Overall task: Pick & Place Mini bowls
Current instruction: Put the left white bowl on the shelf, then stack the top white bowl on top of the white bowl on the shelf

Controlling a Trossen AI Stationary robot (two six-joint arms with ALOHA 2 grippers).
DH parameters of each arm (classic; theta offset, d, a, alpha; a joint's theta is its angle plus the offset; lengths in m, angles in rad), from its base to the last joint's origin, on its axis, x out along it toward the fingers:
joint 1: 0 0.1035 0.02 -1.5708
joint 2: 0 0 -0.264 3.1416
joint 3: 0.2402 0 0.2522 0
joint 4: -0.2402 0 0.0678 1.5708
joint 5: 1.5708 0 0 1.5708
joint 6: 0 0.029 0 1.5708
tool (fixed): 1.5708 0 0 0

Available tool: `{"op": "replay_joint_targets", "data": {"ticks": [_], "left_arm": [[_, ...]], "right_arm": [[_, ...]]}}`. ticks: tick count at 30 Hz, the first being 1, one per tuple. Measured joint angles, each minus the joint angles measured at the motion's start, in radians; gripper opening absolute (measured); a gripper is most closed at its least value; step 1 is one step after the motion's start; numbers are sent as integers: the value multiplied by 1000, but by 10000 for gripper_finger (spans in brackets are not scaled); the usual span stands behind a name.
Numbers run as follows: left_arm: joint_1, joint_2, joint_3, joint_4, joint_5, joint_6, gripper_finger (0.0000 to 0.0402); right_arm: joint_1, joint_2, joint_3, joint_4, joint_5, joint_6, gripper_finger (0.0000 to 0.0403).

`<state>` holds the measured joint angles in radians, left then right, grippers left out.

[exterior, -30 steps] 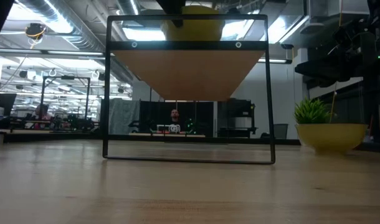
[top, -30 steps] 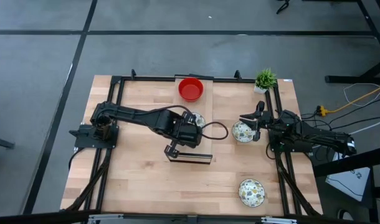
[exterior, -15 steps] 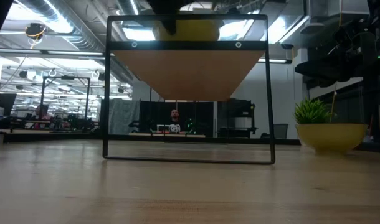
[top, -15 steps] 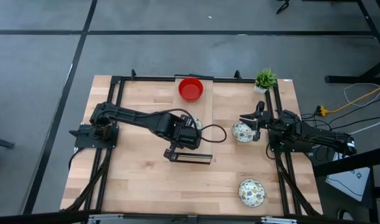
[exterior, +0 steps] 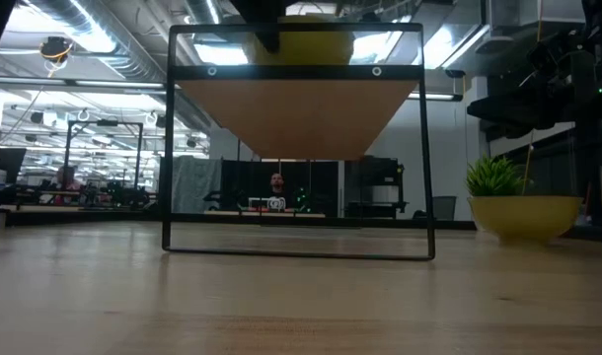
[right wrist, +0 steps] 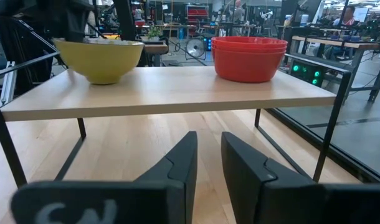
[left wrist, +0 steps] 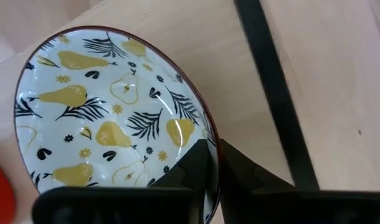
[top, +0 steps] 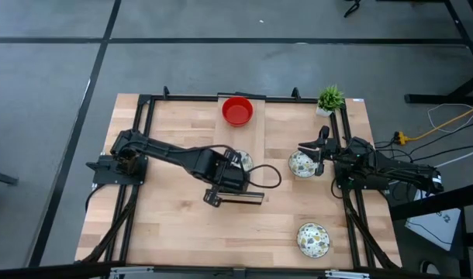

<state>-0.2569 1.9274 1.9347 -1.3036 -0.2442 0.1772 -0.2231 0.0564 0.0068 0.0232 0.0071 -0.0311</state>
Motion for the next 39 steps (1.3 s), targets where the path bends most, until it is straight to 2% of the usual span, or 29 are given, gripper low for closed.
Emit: {"op": "replay_joint_targets", "data": {"ticks": [12,17,28,39], "left_arm": [[-3,0,0,0,-38,-18,42],[-6,1,13,0,-126,-35,42],[-37,1,87,-2,-123,-44,43],[-57,1,109,-22,-123,-63,43]], "right_arm": [[0,0,0,0,0,0,75],[0,0,0,0,0,0,75],[0,0,0,0,0,0,75],[0,0,0,0,0,0,75]]}}
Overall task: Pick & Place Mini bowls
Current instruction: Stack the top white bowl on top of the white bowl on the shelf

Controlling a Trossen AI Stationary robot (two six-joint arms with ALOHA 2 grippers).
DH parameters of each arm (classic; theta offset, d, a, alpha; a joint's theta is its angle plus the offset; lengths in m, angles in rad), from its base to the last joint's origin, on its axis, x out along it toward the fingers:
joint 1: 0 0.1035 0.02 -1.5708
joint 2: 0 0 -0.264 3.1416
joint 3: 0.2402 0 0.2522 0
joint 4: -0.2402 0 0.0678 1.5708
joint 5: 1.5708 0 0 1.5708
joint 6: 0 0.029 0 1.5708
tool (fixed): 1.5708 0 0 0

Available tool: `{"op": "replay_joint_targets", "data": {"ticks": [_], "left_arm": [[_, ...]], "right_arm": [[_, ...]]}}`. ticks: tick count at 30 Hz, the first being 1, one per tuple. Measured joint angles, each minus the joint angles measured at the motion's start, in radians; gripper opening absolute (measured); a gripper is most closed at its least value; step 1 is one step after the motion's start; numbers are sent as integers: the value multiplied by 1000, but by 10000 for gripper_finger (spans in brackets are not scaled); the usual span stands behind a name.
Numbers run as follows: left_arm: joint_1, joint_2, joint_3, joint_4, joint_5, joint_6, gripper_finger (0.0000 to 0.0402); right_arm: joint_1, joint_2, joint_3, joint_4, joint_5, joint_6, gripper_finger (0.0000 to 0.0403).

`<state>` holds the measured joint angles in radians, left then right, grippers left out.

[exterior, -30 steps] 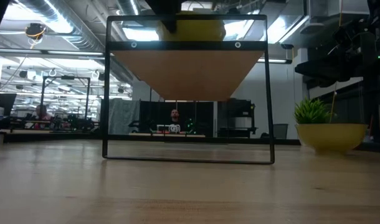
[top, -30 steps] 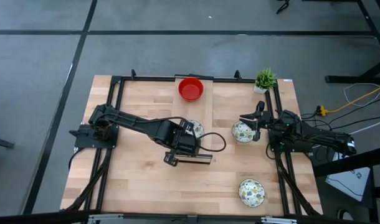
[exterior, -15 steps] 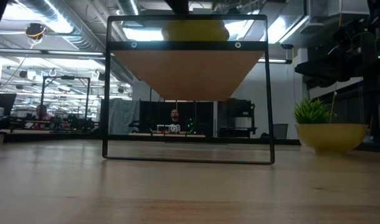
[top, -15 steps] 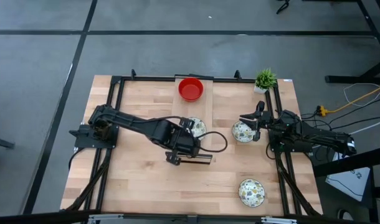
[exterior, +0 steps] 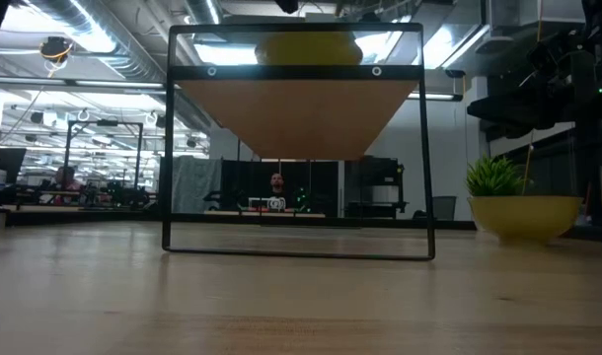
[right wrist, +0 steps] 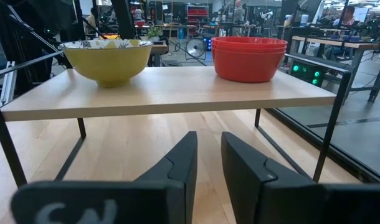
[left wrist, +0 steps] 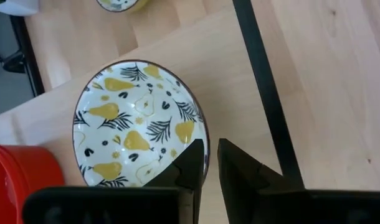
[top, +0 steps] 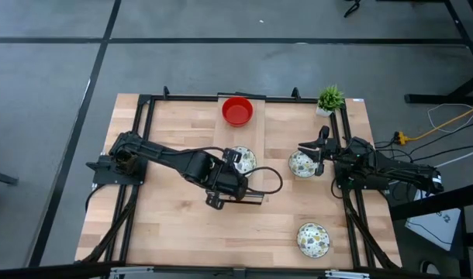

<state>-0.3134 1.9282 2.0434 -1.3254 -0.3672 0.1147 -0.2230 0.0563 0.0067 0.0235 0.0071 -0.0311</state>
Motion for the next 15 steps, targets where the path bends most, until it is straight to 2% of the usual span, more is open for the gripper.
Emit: {"op": "replay_joint_targets", "data": {"ticks": [15], "left_arm": [[-21,0,0,-119,-29,-21,43]], "right_arm": [[0,0,0,0,0,0,75]]}}
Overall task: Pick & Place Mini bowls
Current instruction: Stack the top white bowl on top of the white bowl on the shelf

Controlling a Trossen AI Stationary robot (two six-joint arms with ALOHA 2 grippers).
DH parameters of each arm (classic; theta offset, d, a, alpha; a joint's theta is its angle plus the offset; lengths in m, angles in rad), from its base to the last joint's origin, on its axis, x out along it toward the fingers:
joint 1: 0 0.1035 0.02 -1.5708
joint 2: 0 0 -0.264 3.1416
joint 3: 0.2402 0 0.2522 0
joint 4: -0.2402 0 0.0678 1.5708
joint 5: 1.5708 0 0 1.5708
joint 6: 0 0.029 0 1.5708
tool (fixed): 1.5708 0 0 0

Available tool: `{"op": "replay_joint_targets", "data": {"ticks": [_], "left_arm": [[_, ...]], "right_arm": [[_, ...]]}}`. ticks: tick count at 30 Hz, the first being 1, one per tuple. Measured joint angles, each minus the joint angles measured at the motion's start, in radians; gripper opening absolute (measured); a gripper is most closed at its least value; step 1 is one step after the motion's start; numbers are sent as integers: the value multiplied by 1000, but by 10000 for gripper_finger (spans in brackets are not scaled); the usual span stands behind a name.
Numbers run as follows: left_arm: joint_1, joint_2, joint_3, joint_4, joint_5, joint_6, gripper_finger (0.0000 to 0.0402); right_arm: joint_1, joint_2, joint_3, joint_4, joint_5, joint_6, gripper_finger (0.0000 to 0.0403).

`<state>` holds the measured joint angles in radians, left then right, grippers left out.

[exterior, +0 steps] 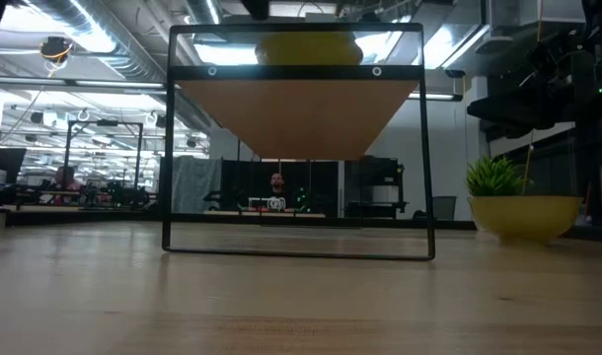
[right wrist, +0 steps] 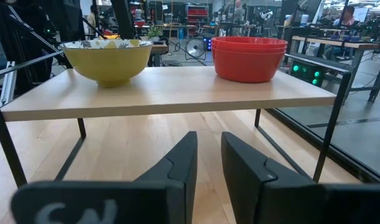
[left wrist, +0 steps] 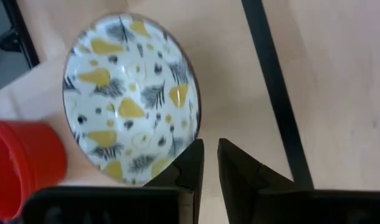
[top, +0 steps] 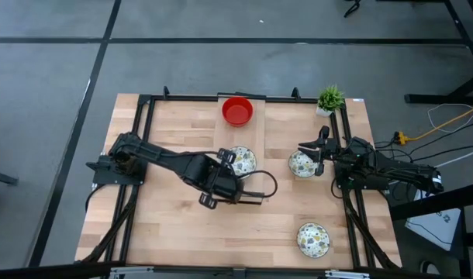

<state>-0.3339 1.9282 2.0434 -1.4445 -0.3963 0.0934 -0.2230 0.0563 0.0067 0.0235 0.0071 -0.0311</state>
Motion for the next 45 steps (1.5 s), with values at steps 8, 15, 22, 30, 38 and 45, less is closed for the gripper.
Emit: {"op": "replay_joint_targets", "data": {"ticks": [8,15,22,30,38,45], "left_arm": [[-37,-6,12,-125,-8,-84,43],[-83,-100,12,-115,13,-151,43],[-182,-208,-39,-7,84,-158,43],[-293,-310,-219,26,-37,-207,43],[-307,-599,-679,464,-21,-189,43],[-227,-905,-1108,799,-17,-183,43]], "right_arm": [[0,0,0,0,0,0,75],[0,0,0,0,0,0,75],[0,0,0,0,0,0,75],[0,0,0,0,0,0,75],[0,0,0,0,0,0,75],[0,0,0,0,0,0,75]]}}
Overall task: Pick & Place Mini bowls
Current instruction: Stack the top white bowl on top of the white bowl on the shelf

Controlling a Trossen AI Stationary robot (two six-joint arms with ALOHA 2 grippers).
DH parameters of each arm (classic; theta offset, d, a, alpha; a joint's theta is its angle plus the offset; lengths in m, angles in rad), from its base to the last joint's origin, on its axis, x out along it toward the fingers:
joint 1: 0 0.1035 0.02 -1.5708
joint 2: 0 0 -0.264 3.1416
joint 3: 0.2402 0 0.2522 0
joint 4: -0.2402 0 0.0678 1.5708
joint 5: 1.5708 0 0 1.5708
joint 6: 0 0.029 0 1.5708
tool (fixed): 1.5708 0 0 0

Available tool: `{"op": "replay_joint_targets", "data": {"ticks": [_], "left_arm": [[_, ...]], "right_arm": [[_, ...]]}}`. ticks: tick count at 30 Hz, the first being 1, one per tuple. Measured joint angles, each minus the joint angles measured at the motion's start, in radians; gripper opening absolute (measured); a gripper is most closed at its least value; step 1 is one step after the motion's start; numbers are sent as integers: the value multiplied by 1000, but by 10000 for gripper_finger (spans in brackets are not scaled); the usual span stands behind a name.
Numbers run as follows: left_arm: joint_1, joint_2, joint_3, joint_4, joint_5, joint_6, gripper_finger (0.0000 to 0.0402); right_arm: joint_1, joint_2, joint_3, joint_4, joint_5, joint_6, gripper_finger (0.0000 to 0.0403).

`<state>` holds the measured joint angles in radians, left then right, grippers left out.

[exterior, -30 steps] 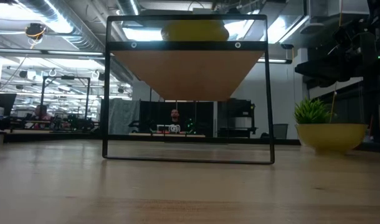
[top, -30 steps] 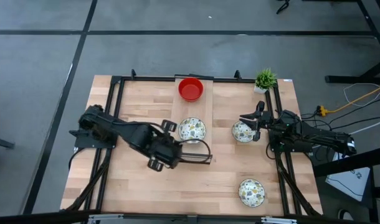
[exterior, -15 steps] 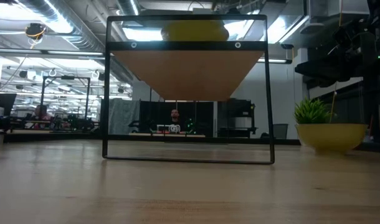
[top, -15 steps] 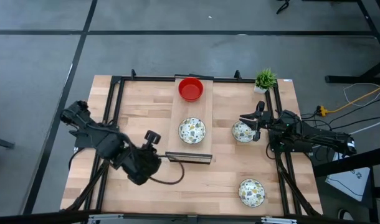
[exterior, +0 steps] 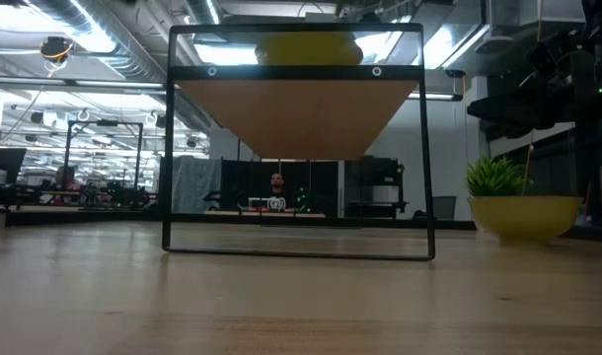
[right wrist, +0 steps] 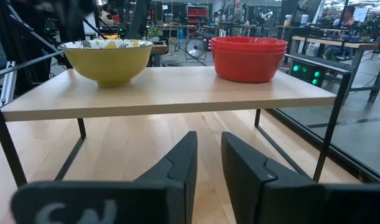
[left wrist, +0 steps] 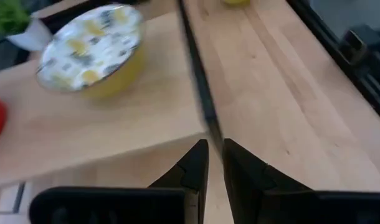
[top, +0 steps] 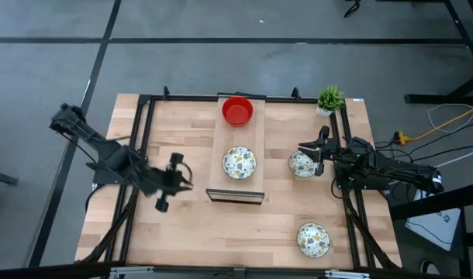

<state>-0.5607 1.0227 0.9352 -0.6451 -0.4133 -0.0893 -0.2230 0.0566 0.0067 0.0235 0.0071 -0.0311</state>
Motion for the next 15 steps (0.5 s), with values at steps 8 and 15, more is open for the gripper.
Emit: {"op": "replay_joint_targets", "data": {"ticks": [8,15], "left_arm": [[168,-334,-338,204,15,-21,43],[282,-558,-482,237,15,-24,43]], "right_arm": [[0,0,0,0,0,0,75],[0,0,0,0,0,0,75]]}}
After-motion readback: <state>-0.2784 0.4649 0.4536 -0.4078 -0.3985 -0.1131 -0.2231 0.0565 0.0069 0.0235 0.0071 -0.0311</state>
